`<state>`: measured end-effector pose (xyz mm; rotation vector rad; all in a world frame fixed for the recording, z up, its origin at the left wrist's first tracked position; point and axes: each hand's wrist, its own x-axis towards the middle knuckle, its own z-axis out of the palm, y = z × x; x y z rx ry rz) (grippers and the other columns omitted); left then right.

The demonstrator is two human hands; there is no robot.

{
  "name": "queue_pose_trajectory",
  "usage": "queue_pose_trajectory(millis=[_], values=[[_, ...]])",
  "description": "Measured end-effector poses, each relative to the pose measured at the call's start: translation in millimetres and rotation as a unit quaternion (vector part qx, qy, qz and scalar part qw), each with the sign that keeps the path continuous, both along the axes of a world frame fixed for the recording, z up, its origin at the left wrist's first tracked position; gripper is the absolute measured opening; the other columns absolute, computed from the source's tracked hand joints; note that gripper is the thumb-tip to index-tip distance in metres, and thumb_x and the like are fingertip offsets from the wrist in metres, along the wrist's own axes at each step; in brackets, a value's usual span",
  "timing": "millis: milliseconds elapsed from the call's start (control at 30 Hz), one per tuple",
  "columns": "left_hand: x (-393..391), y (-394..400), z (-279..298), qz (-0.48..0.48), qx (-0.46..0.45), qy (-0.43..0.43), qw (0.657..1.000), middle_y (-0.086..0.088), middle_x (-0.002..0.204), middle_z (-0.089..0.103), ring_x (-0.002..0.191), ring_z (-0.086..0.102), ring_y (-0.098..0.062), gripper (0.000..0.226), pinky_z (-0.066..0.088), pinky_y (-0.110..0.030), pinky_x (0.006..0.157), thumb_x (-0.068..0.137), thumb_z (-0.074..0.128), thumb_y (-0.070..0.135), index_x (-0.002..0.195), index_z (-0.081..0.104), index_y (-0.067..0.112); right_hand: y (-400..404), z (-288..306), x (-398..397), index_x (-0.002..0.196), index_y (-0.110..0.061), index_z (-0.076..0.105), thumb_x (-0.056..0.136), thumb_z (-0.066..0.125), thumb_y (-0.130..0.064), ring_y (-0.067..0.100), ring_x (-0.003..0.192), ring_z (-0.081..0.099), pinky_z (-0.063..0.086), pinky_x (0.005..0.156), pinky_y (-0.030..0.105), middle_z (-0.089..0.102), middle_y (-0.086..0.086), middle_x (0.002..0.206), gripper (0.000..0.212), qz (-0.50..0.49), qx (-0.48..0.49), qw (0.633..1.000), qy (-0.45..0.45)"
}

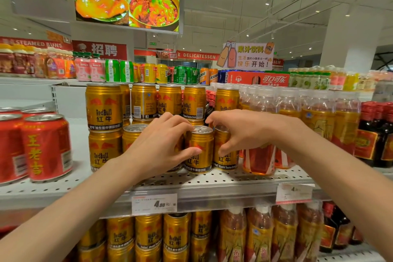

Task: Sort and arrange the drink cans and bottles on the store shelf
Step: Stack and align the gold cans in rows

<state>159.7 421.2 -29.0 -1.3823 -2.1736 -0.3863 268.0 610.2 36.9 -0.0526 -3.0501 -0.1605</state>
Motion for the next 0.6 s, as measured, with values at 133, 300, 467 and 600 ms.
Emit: queue_pose_trajectory(millis=[133,300,467,600], values=[[-2,-15,5,0.014,-0.012,0.024,1.0,0.012,0.143,0.052,0.128,0.043,-0.009,0.075,0.042,-0.029,0.106,0.083,0.042,0.074,0.143,0.05,0.03,-6,-3,2,0.149,-0.03,0.038,0.082,0.073,-0.059,0.016,0.129,0.051,0.046,0.107,0.037,0.05,-0.005,0.148,0.081,0.034,-0.065,0.997,0.026],[-17,-32,0,0.045,-0.031,0.034,0.998,0.016,0.148,0.048,0.132,0.046,-0.007,0.077,0.041,-0.032,0.109,0.085,0.031,0.08,0.146,0.046,0.035,-9,-15,-8,0.138,-0.031,0.052,0.087,0.072,-0.052,0.013,0.123,0.054,0.048,0.103,0.036,0.058,-0.01,0.136,0.059,0.06,-0.102,0.991,0.059],[-23,-31,-9,0.054,-0.012,0.042,0.998,0.017,0.144,0.05,0.129,0.05,-0.008,0.068,0.043,-0.035,0.104,0.089,0.039,0.076,0.143,0.049,0.036,-4,-19,-18,0.142,-0.028,0.049,0.09,0.07,-0.048,0.014,0.13,0.05,0.044,0.106,0.034,0.054,-0.006,0.145,0.06,0.049,-0.081,0.993,0.069],[-23,-31,-11,0.057,-0.006,0.046,0.997,0.016,0.145,0.051,0.128,0.051,-0.009,0.068,0.045,-0.037,0.102,0.089,0.038,0.076,0.142,0.049,0.035,-4,-20,-15,0.144,-0.03,0.047,0.09,0.07,-0.047,0.014,0.135,0.047,0.041,0.11,0.034,0.051,-0.007,0.149,0.06,0.051,-0.081,0.993,0.064]])
